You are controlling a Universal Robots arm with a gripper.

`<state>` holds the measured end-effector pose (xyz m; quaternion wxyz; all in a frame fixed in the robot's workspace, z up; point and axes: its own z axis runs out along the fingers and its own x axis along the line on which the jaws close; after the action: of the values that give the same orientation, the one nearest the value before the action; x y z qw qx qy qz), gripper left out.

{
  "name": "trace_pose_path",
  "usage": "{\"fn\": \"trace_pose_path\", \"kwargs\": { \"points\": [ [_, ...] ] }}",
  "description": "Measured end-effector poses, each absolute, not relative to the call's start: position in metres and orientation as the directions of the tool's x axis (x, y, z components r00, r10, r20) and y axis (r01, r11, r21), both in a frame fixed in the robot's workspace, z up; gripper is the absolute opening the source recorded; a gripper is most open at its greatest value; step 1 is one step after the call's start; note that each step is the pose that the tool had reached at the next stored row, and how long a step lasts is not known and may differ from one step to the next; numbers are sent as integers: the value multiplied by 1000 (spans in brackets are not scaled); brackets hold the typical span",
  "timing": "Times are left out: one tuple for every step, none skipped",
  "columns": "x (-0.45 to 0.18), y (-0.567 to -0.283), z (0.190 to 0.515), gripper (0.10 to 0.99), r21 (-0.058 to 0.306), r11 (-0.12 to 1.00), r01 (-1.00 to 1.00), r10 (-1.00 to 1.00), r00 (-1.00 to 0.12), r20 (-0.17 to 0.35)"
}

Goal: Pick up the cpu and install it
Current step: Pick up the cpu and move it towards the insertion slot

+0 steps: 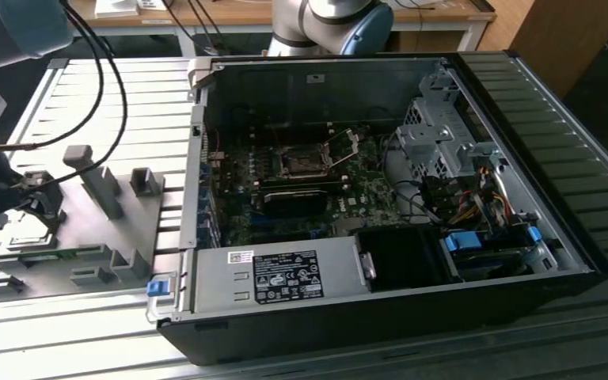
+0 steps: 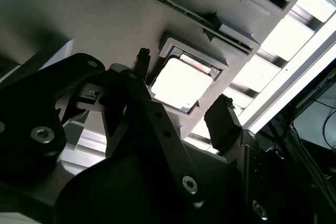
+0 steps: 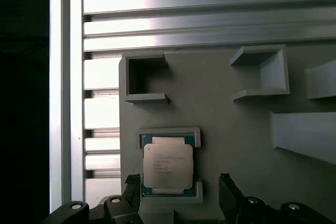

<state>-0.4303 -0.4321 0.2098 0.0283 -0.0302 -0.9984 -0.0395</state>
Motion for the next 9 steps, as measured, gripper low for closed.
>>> {"fn": "trace_pose_path", "kwargs": {
  "points": [
    [-430, -432, 208, 702, 77, 995, 63, 59, -997, 59],
    [-430, -431, 207, 702, 77, 995, 64, 59, -996, 60],
    [-430, -430, 205, 702, 77, 995, 64, 59, -996, 60],
    [-430, -430, 204, 702, 77, 995, 64, 59, -996, 60],
    [-431, -429, 203, 702, 77, 995, 64, 60, -996, 60],
    [-431, -429, 202, 702, 77, 995, 64, 59, -996, 60],
    [-432, -428, 201, 702, 77, 995, 64, 60, -996, 60],
    [-432, -428, 200, 702, 77, 995, 64, 60, -996, 60],
    [-432, -427, 199, 702, 77, 995, 64, 60, -996, 60]
  ]
}}
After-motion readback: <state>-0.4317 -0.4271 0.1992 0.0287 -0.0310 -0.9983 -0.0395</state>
